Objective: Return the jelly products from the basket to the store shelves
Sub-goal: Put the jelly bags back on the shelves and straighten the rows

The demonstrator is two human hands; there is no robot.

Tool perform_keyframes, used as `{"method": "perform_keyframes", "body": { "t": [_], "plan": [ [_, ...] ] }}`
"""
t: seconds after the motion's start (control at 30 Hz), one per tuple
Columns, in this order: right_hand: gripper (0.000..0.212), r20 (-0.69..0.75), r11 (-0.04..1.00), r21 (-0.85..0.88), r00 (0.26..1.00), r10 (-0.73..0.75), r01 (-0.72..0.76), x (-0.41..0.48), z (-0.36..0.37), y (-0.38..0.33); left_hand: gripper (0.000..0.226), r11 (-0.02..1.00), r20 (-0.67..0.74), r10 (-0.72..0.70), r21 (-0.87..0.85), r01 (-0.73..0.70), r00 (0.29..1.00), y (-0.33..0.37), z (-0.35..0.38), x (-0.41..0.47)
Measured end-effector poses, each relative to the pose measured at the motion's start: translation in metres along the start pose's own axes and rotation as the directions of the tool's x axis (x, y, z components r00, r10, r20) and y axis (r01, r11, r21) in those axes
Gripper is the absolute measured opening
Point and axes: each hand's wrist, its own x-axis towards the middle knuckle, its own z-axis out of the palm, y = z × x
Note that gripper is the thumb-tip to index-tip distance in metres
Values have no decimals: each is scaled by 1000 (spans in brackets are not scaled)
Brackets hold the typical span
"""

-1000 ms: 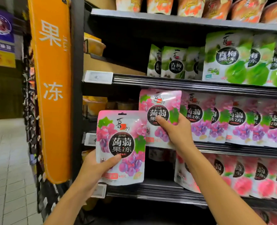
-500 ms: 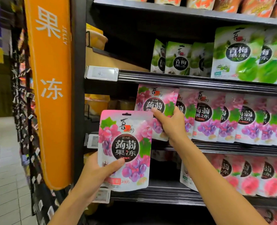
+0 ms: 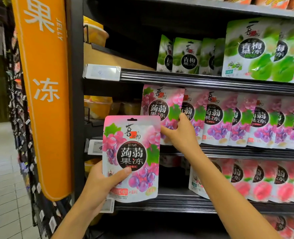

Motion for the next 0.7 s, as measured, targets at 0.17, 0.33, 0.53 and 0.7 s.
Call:
{"method": "perform_keyframes", "body": {
  "t": [0.17,0.33,0.53,0.7],
  "plan": [
    [50,-56,994,-89,996,-69,64,-24,-8,12,55,1000,15,14,1,-14,1000,-4,1,-1],
    [59,-150,978,-208,989,-16,-16,-30,-7,13,54,999,14,31,8,-32,999,-5,4,-4],
    [54,-235,955,-290,972,-12,-59,-25,0,11,45,1000,-10,29,9,-29,1000,-2,5,-6],
    [50,-271,944,-317,962,-2,-87,-29,-4,20,55,1000,-17,16,23,-15,1000,0,2,-4]
  ]
}}
